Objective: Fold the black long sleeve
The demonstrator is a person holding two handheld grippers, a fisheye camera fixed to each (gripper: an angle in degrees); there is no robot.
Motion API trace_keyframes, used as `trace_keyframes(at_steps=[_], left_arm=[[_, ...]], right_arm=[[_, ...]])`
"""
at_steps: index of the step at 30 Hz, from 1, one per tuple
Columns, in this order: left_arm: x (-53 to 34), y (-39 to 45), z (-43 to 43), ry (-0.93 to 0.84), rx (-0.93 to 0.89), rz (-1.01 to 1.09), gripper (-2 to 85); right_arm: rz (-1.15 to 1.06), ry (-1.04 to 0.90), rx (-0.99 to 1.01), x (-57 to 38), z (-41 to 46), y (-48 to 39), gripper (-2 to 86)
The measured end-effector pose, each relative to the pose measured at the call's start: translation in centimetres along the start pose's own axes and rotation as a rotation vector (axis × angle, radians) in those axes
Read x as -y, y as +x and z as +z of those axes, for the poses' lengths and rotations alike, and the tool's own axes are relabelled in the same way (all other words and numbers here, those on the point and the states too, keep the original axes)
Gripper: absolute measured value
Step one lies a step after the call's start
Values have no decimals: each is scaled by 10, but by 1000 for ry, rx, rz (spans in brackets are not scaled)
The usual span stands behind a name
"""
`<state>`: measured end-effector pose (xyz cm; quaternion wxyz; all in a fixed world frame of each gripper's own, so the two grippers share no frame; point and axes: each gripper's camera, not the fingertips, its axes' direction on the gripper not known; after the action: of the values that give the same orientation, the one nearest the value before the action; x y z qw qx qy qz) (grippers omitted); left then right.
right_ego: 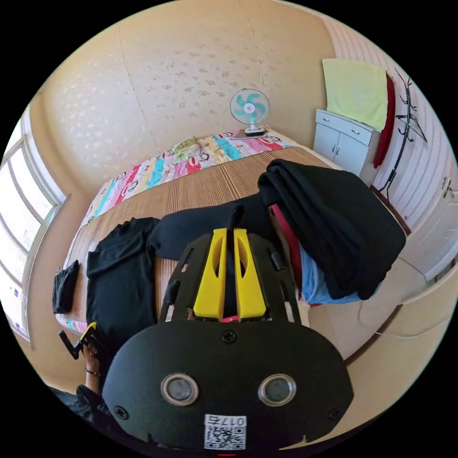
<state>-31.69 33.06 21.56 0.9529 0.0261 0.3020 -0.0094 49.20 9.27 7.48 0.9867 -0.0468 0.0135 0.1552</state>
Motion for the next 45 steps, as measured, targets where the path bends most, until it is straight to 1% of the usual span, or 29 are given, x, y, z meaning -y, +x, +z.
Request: trace_keyframes(at_steps=[2,3,4,5,6,8,9,10,11,13,15,17,20,23,24,25,26,27,29,31,33,34,36,37,38,39,42,45], left_arm=[[-2,-1,-1,3,-4,-4,37],[-3,-1,-1,3,1,-1,38],[-3,-1,-1,1,8,5,39],[-3,-1,-2,1,11,8,39],[-3,-1,-2,4,14,14,39],[-3,-1,-4,18,0,22,39],[-3,-2,-4,26,-13,25,40],[-2,-3,-4,30,-28,28,40],[-2,-4,-4,31,-36,29,40],[-2,-8,-3,30,-58,28,41],[-2,-10,-3,33,-70,26,41],[-2,-11,-4,34,-81,35,41],[-3,-15,-9,45,-72,40,41],[-3,-25,-14,68,-79,22,41],[-2,-30,-15,73,-88,7,41],[-2,-36,-16,79,-102,-11,41],[-2,-38,-17,82,-111,-20,41],[-2,-43,-18,89,-129,-33,41],[-2,-48,-19,97,-145,-43,41],[-2,-52,-20,98,-158,-49,41],[-2,-54,-20,96,-166,-54,42],[-2,-55,-20,94,-169,-56,42],[-2,-58,-20,89,-170,-61,41],[-2,-60,-20,89,-170,-66,41],[-2,-61,-20,90,-170,-69,41],[-3,-63,-21,95,-172,-77,42],[-3,-68,-22,105,-181,-93,42],[-1,-69,-21,96,-195,-88,42]], right_arm=[[30,-15,-212,4,18,-4,46],[33,31,-270,2,14,-18,55],[32,66,-274,-1,10,-27,59],[14,147,-236,-7,2,-53,62],[-22,181,-197,-9,0,-69,64],[-237,242,8,-14,11,-148,57],[-354,215,146,-12,27,-191,56],[-402,191,214,-11,37,-211,58],[-477,127,331,-7,61,-250,63],[-544,29,410,2,99,-304,69],[-577,-52,374,15,152,-363,77],[-530,-110,340,29,192,-390,83],[-434,-135,281,49,243,-406,97],[-391,-235,290,57,285,-412,94],[-391,-238,280,56,288,-413,91],[-402,-203,274,54,286,-414,80],[-427,-149,316,50,276,-415,65],[-416,-76,321,46,262,-412,44],[-381,0,308,44,246,-403,41],[-354,14,279,47,243,-394,40],[-322,-6,147,54,254,-380,43],[-313,-22,133,56,258,-374,44],[-244,-93,193,61,264,-352,57],[-208,-110,274,61,260,-334,66],[-192,-79,338,56,247,-314,71],[-165,-31,360,48,230,-291,75],[-71,40,390,30,193,-227,78],[127,142,376,-5,140,-110,79]])
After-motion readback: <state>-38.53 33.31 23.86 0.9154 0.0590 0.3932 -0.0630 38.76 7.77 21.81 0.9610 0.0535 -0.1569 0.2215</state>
